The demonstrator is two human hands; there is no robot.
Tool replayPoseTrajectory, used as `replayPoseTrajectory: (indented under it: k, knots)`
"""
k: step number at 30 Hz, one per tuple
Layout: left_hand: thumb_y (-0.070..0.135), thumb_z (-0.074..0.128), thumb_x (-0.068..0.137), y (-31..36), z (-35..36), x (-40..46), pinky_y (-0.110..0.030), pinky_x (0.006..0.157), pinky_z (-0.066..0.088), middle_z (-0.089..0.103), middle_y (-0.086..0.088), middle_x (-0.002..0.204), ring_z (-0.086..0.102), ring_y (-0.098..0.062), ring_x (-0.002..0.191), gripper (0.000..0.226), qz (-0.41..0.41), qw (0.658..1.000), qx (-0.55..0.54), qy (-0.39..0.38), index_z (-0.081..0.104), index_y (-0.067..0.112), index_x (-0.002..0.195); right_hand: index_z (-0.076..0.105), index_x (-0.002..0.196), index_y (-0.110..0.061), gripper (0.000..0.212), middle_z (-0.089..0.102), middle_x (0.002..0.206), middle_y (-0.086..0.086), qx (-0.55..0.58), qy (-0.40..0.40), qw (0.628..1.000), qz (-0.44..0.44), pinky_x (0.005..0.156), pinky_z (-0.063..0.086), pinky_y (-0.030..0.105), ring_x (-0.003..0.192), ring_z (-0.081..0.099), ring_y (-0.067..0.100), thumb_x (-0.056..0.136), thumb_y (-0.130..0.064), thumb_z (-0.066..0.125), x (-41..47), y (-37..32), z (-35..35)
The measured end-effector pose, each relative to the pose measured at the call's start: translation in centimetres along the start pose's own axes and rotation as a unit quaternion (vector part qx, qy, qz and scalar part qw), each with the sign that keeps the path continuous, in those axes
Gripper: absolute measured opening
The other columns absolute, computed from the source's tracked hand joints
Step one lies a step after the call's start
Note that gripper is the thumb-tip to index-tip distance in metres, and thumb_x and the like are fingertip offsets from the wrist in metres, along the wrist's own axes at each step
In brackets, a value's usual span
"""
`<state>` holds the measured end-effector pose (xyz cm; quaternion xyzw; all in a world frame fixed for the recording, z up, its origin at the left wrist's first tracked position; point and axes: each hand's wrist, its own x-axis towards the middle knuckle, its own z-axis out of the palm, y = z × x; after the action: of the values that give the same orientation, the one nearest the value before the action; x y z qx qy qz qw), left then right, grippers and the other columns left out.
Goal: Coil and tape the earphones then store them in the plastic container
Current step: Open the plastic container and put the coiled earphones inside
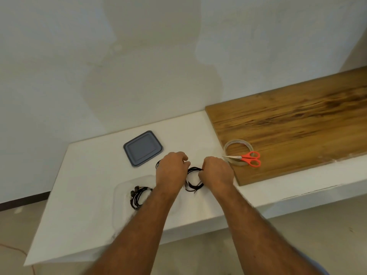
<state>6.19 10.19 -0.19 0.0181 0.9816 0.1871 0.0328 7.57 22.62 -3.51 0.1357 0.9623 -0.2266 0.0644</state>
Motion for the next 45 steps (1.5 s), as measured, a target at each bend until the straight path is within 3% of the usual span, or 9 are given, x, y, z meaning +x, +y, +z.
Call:
replayPoseTrajectory:
  k: [6,12,14,18,22,27,32,39,45]
  knots:
    - [0.046,0.057,0.093,-2.4,-1.0,-0.4,-0.022,0.086,0.041,0.066,0.006,0.121,0.059,-0.010,0.110,0.042,-0.012,0.993,-0.098,-0.067,0.061,0.022,0.128,0.069,0.080,-0.025,0.008,0.064,0.078,-0.010,0.129,0.000,0.989,-0.075,0.068,0.052,0.031,0.081,0.063,0.015,0.077,-0.020,0.064,0.0,-0.8,-2.7]
    - [0.043,0.058,0.093,-4.9,-4.7,-3.0,-0.026,0.080,0.048,0.070,0.015,0.094,0.063,-0.003,0.092,0.023,-0.023,0.966,-0.253,-0.045,0.071,0.029,0.106,0.068,0.067,-0.027,0.016,0.065,0.063,-0.008,0.280,-0.018,0.951,-0.127,0.061,0.053,0.028,0.062,0.065,0.009,0.074,-0.015,0.074,-1.4,-2.8,-5.4]
    - [0.043,0.055,0.095,-6.3,-6.2,-4.4,-0.028,0.077,0.052,0.069,0.014,0.090,0.063,-0.002,0.087,0.020,-0.032,0.944,-0.326,-0.038,0.070,0.031,0.103,0.070,0.069,-0.024,0.012,0.066,0.062,-0.008,0.299,-0.033,0.941,-0.152,0.058,0.048,0.022,0.057,0.061,0.003,0.075,-0.014,0.076,-2.3,-4.4,-5.9]
    - [0.051,0.038,0.099,-9.5,-8.6,-6.9,-0.032,0.086,0.052,0.067,0.010,0.116,0.061,-0.006,0.110,0.039,-0.075,0.885,-0.457,-0.042,0.063,0.029,0.117,0.072,0.074,-0.022,0.007,0.069,0.066,-0.003,0.300,-0.083,0.926,-0.214,0.065,0.057,0.029,0.062,0.065,0.010,0.075,-0.017,0.076,-4.7,-8.3,-5.5]
    - [0.050,0.035,0.100,-12.3,-9.7,-9.1,-0.036,0.082,0.056,0.074,0.002,0.106,0.071,-0.017,0.095,0.044,-0.117,0.852,-0.507,-0.063,0.064,0.021,0.117,0.071,0.076,-0.025,0.005,0.067,0.067,-0.009,0.232,-0.105,0.935,-0.247,0.066,0.056,0.027,0.066,0.065,0.008,0.078,-0.021,0.074,-6.5,-11.4,-3.5]
    - [0.029,0.055,0.098,-15.4,-9.7,-9.7,-0.034,0.073,0.060,0.074,-0.009,0.097,0.072,-0.020,0.083,0.021,-0.167,0.859,-0.480,-0.067,0.067,0.013,0.104,0.072,0.075,-0.021,0.004,0.065,0.065,-0.011,0.165,-0.138,0.952,-0.216,0.060,0.049,0.023,0.062,0.060,0.004,0.078,-0.019,0.072,-7.0,-13.2,-0.5]
    - [0.017,0.069,0.088,-17.1,-8.2,-8.9,-0.035,0.072,0.061,0.071,-0.007,0.089,0.072,-0.020,0.078,0.019,-0.169,0.919,-0.348,-0.072,0.065,0.013,0.107,0.071,0.078,-0.024,0.001,0.067,0.071,-0.011,0.058,-0.144,0.967,-0.203,0.068,0.057,0.034,0.071,0.063,0.009,0.079,-0.024,0.070,-6.7,-14.4,1.9]
    - [0.025,0.069,0.086,-15.6,-7.0,-7.5,-0.028,0.077,0.051,0.072,0.001,0.100,0.066,-0.018,0.091,0.021,-0.151,0.984,-0.093,-0.003,0.069,0.023,0.108,0.069,0.088,-0.026,0.006,0.069,0.086,-0.007,-0.069,-0.110,0.969,-0.210,0.062,0.048,0.026,0.081,0.063,0.012,0.083,-0.027,0.066,-6.7,-14.4,3.5]
    - [0.022,0.061,0.092,-14.6,-7.6,-7.1,-0.026,0.069,0.044,0.071,0.002,0.102,0.064,-0.017,0.092,0.016,-0.151,0.987,-0.055,0.021,0.070,0.024,0.105,0.071,0.096,-0.022,0.015,0.071,0.087,-0.001,-0.119,-0.068,0.950,-0.279,0.062,0.046,0.027,0.083,0.064,0.019,0.087,-0.023,0.060,-7.4,-14.0,4.1]
